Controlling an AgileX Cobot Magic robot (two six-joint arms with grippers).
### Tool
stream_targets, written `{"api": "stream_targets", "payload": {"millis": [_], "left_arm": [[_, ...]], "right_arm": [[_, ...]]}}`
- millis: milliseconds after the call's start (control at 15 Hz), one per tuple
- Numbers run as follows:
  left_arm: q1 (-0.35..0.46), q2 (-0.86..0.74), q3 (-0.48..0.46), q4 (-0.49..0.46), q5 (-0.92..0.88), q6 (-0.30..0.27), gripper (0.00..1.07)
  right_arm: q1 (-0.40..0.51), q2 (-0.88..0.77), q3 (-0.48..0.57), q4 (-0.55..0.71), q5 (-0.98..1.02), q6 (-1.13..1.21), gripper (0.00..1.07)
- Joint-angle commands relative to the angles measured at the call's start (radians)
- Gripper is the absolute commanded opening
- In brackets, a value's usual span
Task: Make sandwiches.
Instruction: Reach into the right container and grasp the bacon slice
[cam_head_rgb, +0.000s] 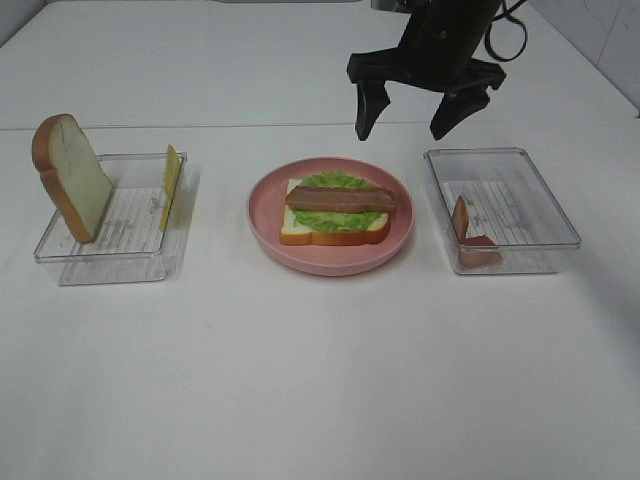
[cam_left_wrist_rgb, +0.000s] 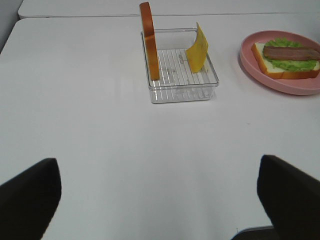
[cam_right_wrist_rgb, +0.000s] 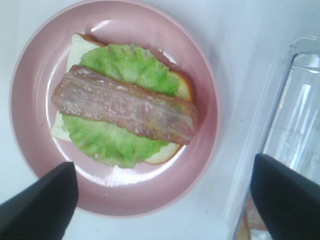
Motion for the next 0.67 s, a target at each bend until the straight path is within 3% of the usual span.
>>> {"api": "stream_targets", "payload": {"millis": [67,267,467,667], "left_arm": [[0.001,-0.016,0.003,-0.004,-0.008,0.0,1.0],[0.001,-0.016,0.003,-0.004,-0.008,0.0,1.0],[0.001,-0.016,0.003,-0.004,-0.008,0.0,1.0],[0.001,-0.016,0.003,-0.004,-0.008,0.0,1.0]], "right_arm": [[0.0,-0.044,-0.007,-0.083,0.11,0.05,0.92],[-0.001,-0.066,0.022,-0.147,0.197,0.086,0.91],[-0.002,-0.098,0.175,-0.168,0.188,0.117,0.91],[-0.002,-0.097,0.226,-0.168,0.133,0.128,0.9]]}}
